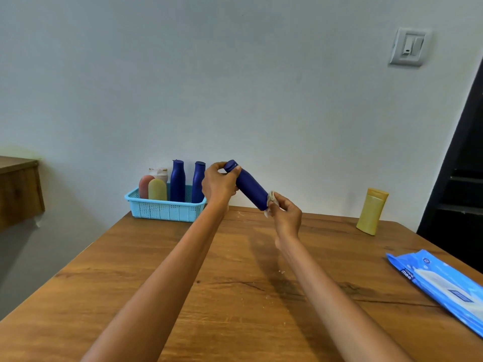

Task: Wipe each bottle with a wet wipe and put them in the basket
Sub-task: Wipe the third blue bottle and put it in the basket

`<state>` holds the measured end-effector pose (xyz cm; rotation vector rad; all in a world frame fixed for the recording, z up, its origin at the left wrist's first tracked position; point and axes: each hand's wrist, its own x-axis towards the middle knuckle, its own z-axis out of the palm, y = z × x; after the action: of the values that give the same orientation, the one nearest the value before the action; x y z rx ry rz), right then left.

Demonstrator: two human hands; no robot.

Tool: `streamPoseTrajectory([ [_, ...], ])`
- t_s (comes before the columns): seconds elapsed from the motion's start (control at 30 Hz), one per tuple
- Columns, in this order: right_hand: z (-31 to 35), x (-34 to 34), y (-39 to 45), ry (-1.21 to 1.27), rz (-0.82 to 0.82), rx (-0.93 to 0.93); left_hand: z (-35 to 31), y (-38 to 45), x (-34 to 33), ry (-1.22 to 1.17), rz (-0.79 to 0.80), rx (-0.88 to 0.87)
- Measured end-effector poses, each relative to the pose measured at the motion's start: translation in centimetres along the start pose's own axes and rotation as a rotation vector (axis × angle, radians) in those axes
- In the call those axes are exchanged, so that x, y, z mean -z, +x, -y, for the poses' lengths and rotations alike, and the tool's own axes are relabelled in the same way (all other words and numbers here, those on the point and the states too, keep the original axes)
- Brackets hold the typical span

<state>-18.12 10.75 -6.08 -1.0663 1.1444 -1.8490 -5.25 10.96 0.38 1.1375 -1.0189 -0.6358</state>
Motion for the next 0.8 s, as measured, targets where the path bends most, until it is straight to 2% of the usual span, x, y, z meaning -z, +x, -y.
streamPoseTrajectory([
  [0.13, 0.0, -0.4, -0.4, -0.333, 0.046, 0.271, 0.3, -0.9, -0.7, 0.053, 0.021, -0.01],
  [0.23, 0.8, -1.4, -1.0, -0.375, 0.1, 0.428, 0.6, -1.2, -0.7, 0.046, 0.06, 0.009],
  [0.33, 1.8, -1.8, -1.2, -0.349, 0.114, 0.502, 0.3, -0.7, -0.2, 0.048, 0.199, 0.029],
  [0.53, 3.2, -1.4, -0.6, -0.356, 0.146, 0.488, -1.0, 0.0, 1.0, 0.213, 0.535, -0.15],
  [0.6, 3.2, -1.1, -0.4, -0.35, 0.194, 0.473, -1.3, 0.1, 1.1, 0.243, 0.541, -0.173],
  [0.8, 1.0, 0.2, 0.3, -0.437, 0.247, 0.334, -1.2, 1.3, 1.8, 0.159, 0.392, -0.134],
])
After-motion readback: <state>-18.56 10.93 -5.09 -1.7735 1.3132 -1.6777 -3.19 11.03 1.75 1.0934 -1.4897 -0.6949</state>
